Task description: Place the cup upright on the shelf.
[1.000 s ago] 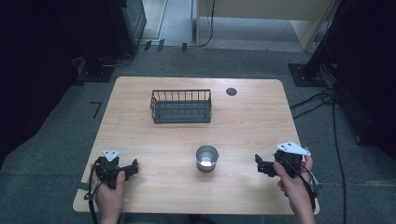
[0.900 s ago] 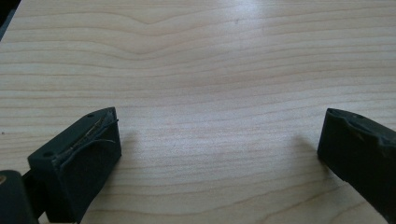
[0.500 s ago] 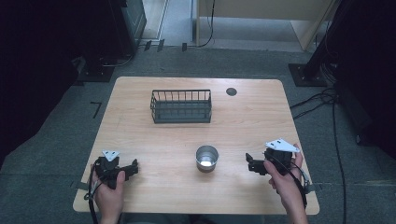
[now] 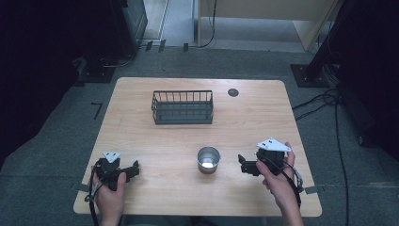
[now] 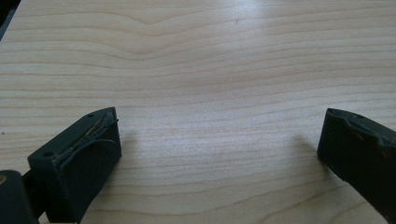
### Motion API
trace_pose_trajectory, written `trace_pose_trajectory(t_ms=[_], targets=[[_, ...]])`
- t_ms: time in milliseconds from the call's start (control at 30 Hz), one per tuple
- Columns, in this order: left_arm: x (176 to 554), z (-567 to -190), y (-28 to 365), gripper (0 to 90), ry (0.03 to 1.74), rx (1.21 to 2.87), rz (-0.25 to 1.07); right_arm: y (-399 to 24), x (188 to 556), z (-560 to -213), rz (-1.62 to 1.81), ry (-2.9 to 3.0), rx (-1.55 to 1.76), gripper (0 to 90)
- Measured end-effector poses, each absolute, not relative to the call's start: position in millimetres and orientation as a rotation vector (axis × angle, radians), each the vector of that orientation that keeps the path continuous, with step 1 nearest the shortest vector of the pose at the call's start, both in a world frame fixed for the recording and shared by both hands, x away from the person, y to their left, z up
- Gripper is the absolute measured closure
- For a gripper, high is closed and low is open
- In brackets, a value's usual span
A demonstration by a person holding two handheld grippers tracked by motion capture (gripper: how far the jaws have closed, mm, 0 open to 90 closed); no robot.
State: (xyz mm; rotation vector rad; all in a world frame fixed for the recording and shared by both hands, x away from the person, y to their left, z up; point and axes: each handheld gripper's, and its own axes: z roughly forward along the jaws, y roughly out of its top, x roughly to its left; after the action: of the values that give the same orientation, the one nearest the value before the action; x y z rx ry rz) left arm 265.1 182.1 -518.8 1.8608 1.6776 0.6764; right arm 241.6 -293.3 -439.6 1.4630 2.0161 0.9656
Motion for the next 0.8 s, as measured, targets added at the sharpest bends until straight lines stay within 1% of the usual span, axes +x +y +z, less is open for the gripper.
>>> trace_pose_trajectory(t_ms=[800], targets=[[265, -519, 182, 0.0, 1.677, 1.861, 0.677, -249, 249, -442, 1.002, 2.104, 1.395, 0.0]])
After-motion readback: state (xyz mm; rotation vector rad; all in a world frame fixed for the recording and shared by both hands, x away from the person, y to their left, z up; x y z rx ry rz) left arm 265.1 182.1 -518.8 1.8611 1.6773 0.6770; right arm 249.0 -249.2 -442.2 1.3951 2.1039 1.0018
